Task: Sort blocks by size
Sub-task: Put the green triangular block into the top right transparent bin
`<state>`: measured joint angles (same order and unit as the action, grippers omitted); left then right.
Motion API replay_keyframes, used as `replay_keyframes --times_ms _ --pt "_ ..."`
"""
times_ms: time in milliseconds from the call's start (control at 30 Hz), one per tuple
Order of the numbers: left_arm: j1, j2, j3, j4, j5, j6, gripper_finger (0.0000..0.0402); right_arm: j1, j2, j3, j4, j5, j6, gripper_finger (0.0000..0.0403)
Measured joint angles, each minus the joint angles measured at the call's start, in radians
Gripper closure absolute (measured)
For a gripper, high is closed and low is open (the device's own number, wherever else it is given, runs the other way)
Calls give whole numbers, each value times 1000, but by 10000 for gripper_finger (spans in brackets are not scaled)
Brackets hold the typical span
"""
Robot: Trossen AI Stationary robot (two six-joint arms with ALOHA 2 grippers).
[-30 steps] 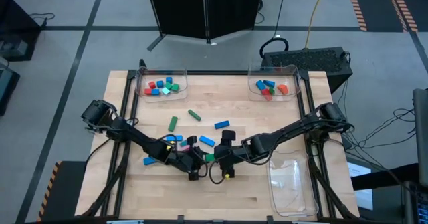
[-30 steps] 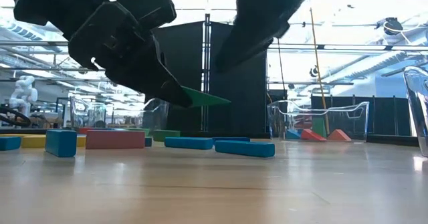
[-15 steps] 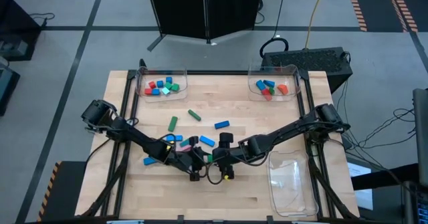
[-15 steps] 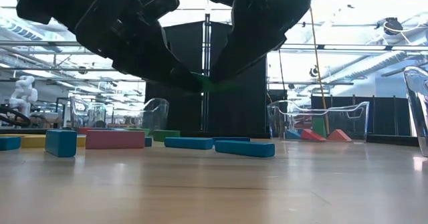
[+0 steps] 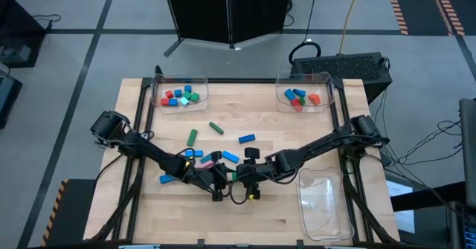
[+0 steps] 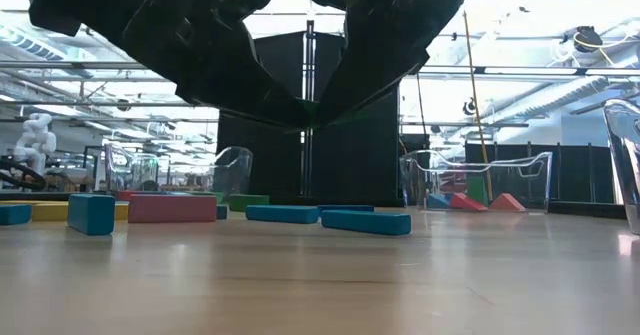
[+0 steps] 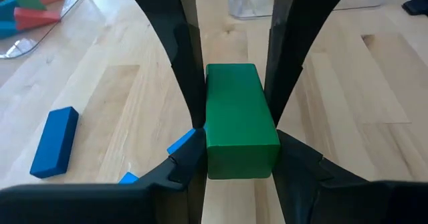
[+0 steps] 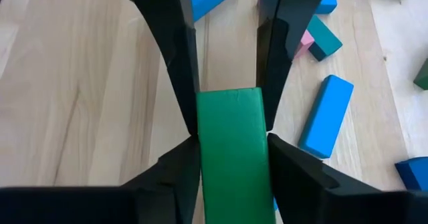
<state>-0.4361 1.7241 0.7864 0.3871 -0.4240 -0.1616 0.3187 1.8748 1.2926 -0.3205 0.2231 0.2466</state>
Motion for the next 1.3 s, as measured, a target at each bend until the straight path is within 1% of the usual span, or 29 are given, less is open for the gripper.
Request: replay_keyframes --times_ms 200,300,467,600,700,800,933,1067,1200,1300 --pt "0 0 0 3 1 11 268 0 0 0 -5 1 -3 267" --pt "-1 0 0 3 -17 -19 256 -1 -1 1 -16 5 11 269" --pt "-1 0 1 -33 -63 -93 205 -15 -1 -1 -78 18 50 269" --pt "-1 0 1 -78 -63 -96 165 -32 -5 0 -123 21 67 269" --pt "-1 0 1 -98 -64 -96 148 -48 -11 0 -145 21 76 269" --pt "-1 -16 1 -134 -80 -116 143 -68 -30 0 -167 25 76 269" --pt "-5 -75 1 -246 -136 -165 142 -99 -67 0 -255 87 83 269" --pt "-22 -141 0 -344 -198 -174 142 -135 -128 0 -345 126 84 269" --pt "-46 -188 -6 -379 -253 -174 142 -182 -186 0 -416 152 70 268" --pt "-58 -212 -13 -378 -273 -174 142 -239 -231 0 -477 171 56 266"
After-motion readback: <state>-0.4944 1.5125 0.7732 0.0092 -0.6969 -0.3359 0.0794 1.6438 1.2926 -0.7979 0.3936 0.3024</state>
